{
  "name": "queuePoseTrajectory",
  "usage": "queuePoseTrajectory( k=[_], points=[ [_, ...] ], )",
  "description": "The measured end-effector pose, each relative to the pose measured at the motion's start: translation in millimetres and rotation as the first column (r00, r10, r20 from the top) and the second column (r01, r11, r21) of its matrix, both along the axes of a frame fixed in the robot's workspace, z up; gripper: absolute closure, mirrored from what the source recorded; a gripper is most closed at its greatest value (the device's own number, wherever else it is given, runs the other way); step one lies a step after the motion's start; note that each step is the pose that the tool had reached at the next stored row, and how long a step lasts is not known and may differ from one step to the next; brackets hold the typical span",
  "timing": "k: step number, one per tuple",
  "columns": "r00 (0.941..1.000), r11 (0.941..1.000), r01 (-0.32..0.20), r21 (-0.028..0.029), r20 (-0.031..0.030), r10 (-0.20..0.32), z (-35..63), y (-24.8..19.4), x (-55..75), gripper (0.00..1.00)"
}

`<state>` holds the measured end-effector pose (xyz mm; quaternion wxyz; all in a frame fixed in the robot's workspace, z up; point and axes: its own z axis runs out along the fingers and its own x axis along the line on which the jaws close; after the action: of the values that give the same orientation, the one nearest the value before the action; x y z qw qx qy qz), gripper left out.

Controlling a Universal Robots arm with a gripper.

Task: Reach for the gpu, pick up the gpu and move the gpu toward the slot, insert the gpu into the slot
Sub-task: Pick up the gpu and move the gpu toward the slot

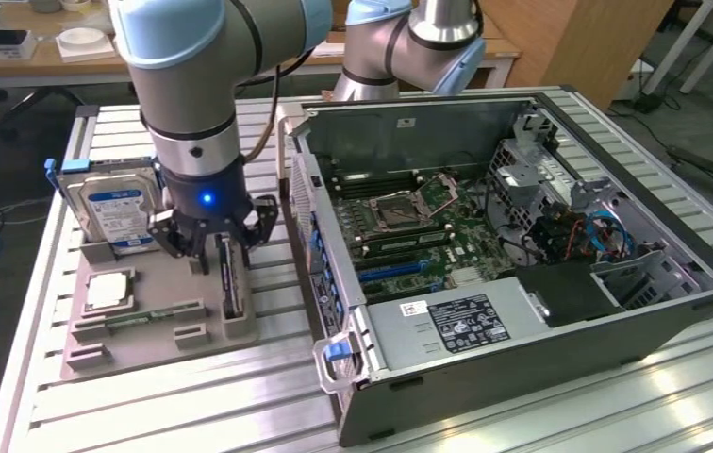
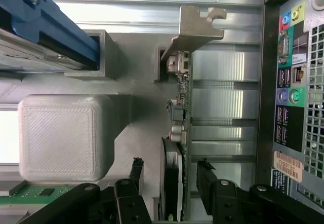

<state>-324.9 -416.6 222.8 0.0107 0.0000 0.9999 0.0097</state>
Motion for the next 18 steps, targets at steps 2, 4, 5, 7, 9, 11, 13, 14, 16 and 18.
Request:
queuePoseTrajectory(
  k=[2,4,5,7,9,11,13,14,16,18],
  points=[
    [1.0000,1.0000,0.000,0.0001,0.0001,0.000,-1.3,-0.1,0.0,0.45],
    [1.0000,1.0000,0.000,-0.0001,-0.0001,0.000,-1.5,-0.1,0.0,0.45],
    [1.0000,1.0000,0.000,-0.0001,-0.0001,0.000,-1.5,-0.1,0.0,0.45],
    [1.0000,1.0000,0.000,-0.0001,-0.0002,0.000,-1.5,-0.1,0.0,0.45],
    [1.0000,1.0000,0.000,0.0000,-0.0001,0.000,-1.5,-0.1,0.0,0.45],
    [1.0000,1.0000,0.000,0.0000,-0.0001,0.000,-1.6,-0.1,0.0,0.45],
    [1.0000,1.0000,0.000,0.0000,-0.0001,0.000,-1.5,-0.1,0.0,0.54],
    [1.0000,1.0000,0.000,0.0000,-0.0001,0.000,-1.5,-0.1,0.0,0.54],
    [1.0000,1.0000,0.000,0.0000,-0.0001,0.000,-1.5,-0.2,0.0,0.55],
    [1.0000,1.0000,0.000,0.0000,0.0000,0.000,-1.6,-0.1,0.0,0.62]
  ],
)
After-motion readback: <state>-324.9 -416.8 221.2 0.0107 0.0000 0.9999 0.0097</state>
